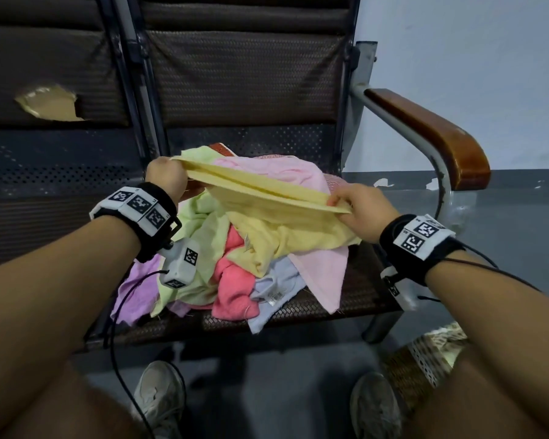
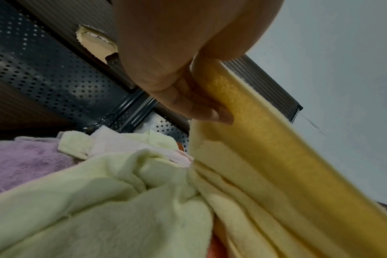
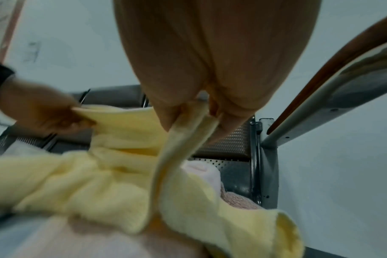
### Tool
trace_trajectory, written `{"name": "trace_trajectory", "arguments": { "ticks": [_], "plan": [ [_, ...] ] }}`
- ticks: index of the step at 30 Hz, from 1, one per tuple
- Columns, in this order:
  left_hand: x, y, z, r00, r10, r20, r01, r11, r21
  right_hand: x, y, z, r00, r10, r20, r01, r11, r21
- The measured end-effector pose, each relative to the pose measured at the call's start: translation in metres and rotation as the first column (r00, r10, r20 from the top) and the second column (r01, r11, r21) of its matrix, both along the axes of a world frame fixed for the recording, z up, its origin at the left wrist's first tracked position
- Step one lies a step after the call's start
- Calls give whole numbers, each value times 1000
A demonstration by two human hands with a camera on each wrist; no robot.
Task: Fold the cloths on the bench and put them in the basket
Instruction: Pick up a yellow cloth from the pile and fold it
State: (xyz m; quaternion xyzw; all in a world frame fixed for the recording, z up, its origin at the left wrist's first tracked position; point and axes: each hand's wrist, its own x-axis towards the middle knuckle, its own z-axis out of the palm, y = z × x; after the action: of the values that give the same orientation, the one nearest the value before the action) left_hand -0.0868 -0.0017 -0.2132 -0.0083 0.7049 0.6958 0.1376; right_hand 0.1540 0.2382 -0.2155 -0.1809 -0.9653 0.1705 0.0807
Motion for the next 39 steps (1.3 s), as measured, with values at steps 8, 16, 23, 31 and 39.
{"name": "trace_trajectory", "arguments": {
  "ticks": [8,16,23,31,39],
  "plan": [
    [5,-3,4,975,-208,-84,197,973,-116,-2,8,11,978,-196,-79,191,980,-60],
    [19,-16,24,751,-437,-495,90,810,-579,-6,6,68,963,-260,-71,244,953,-180],
    [14,-13,107,783,-251,-569,90,951,-296,-6,6,140,939,-208,-275,148,963,-224],
    [10,-15,173,730,-91,-678,-5,990,-138,8,13,203,945,-122,-302,54,973,-222],
    [33,12,174,875,98,-474,-139,989,-51,-5,0,202,931,-322,-171,173,803,-571]
  ]
}}
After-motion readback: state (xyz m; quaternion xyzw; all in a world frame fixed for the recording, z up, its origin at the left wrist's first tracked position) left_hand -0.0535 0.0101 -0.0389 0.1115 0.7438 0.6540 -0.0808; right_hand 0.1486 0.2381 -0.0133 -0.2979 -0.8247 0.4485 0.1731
